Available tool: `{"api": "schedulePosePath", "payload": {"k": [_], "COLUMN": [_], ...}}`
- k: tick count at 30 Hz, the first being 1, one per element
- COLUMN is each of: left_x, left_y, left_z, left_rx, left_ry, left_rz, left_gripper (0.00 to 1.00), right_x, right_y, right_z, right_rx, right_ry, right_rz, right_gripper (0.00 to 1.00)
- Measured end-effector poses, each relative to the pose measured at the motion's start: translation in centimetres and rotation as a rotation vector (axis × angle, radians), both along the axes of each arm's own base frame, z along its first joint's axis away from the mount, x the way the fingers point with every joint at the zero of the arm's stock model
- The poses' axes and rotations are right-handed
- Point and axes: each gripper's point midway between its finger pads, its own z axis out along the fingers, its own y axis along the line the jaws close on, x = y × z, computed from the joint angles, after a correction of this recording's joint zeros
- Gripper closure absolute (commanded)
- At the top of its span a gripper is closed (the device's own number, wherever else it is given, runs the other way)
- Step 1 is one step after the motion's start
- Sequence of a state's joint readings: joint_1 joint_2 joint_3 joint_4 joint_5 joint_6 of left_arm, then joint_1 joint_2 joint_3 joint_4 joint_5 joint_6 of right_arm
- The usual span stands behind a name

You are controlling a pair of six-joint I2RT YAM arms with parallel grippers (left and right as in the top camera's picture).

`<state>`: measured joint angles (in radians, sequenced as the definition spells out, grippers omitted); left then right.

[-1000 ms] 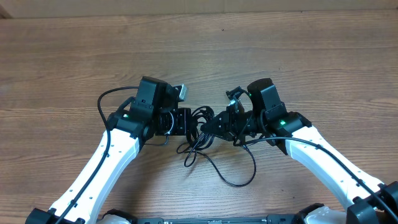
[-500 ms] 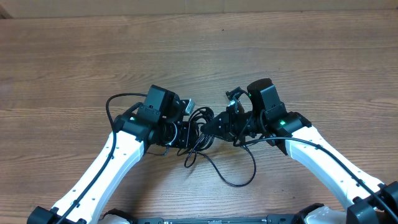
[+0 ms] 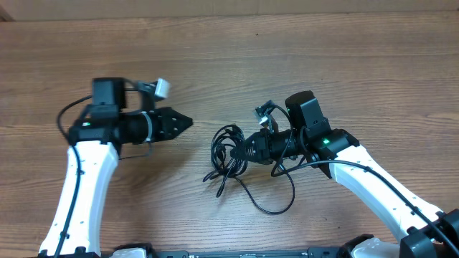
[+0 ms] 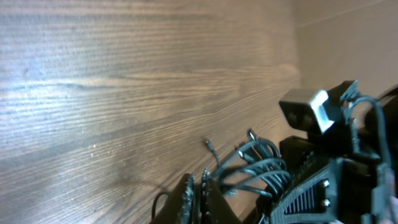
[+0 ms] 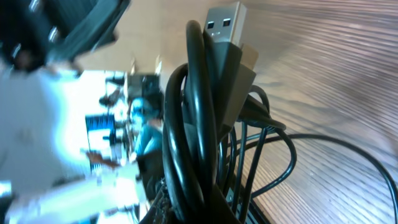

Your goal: Untangle cables

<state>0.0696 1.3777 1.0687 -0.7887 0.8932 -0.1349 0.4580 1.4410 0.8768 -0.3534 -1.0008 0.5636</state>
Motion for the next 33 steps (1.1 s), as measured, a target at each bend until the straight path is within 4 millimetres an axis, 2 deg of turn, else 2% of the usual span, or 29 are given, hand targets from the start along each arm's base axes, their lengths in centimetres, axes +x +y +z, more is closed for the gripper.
{"api": "schedulePosePath", "payload": {"k": [3,6,8,10,12,16,18,20,24,26,27,28,33], "left_x": [-0.3,-1.1,-1.6,-2.3,-3.0,-4.7,-5.3,-5.7,-6.1,-6.4,-6.6,-6.7,-7.0], "left_y": [0.2,-0.7,-1.6,-2.8,-4.1,-6.7,-7.4,-7.8,-7.8,-7.8,-7.8,-7.7,-7.8], "left_z": [0.8,1.4,1.9,2.3,2.6,2.9,2.9,2.8,2.3,2.2,2.1,2.1,2.4], "left_rx": [-0.053,-0.09,-0.112,-0.131,-0.142,-0.155,-0.152,-0.148,-0.123,-0.119,-0.118,-0.118,-0.128], "left_ry": [-0.034,-0.062,-0.094,-0.124,-0.157,-0.219,-0.236,-0.238,-0.232,-0.224,-0.224,-0.222,-0.23], "left_rz": [-0.032,-0.097,-0.151,-0.212,-0.279,-0.412,-0.453,-0.477,-0.491,-0.497,-0.502,-0.506,-0.519], "left_gripper": [0.67,0.38,0.25,0.2,0.2,0.23,0.3,0.41,0.74,0.8,0.91,0.96,0.96], "right_x": [-1.0,-2.0,-2.4,-2.7,-2.9,-3.1,-3.1,-3.1,-3.2,-3.1,-3.1,-3.0,-2.9], "right_y": [0.3,0.4,0.5,0.5,0.5,0.5,0.5,0.5,0.5,0.4,0.4,0.4,0.4], "right_z": [1.0,2.0,2.4,2.7,2.9,3.2,3.2,3.2,3.1,2.9,2.9,2.8,2.6], "right_rx": [0.072,0.151,0.186,0.213,0.233,0.252,0.254,0.256,0.254,0.24,0.237,0.233,0.221], "right_ry": [-0.108,-0.216,-0.26,-0.295,-0.322,-0.351,-0.357,-0.356,-0.352,-0.348,-0.346,-0.346,-0.339], "right_rz": [0.107,0.205,0.242,0.27,0.289,0.308,0.31,0.312,0.312,0.304,0.303,0.301,0.293], "right_gripper": [0.96,0.96,0.96,0.96,0.96,0.96,0.96,0.96,0.96,0.96,0.96,0.96,0.95]}}
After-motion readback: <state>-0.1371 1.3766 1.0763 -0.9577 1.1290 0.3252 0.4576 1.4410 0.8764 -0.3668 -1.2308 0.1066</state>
